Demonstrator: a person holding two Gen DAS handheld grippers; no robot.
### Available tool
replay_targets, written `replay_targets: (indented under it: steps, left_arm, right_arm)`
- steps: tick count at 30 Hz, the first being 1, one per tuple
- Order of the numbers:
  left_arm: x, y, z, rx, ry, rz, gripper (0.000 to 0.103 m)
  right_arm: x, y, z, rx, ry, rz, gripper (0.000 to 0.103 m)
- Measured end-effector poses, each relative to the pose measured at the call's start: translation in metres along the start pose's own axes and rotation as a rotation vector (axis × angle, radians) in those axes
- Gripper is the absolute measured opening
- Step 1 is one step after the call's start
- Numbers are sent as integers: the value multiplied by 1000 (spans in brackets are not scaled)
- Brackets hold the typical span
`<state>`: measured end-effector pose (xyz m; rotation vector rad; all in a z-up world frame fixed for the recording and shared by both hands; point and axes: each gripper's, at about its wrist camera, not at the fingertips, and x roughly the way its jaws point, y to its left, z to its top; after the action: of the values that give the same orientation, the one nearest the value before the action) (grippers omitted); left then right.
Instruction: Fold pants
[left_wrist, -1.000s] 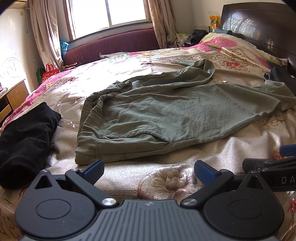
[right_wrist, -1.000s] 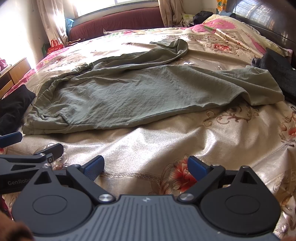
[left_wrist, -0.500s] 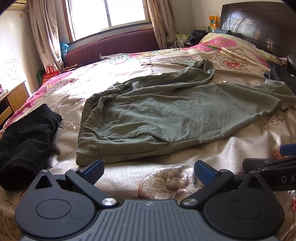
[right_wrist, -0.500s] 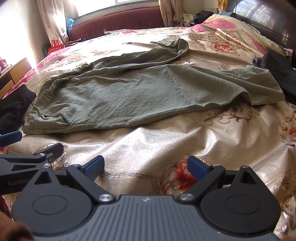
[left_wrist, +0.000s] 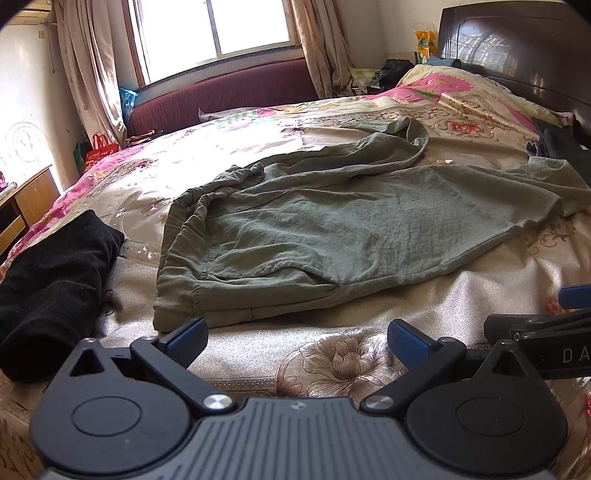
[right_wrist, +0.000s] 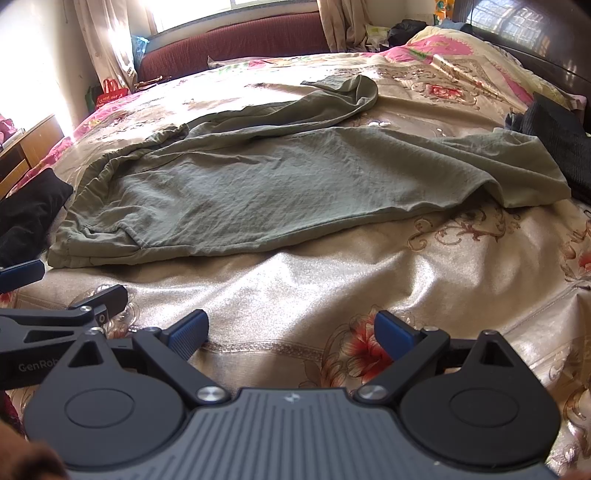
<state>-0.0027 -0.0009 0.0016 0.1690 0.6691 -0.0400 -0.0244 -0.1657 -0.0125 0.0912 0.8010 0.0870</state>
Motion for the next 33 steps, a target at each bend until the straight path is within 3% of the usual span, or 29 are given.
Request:
replay_targets:
  steps: [33]
  left_arm:
    - [-2, 9, 4, 5, -43, 37, 103]
  right_arm:
    - [0, 7, 10, -36, -26, 37, 96]
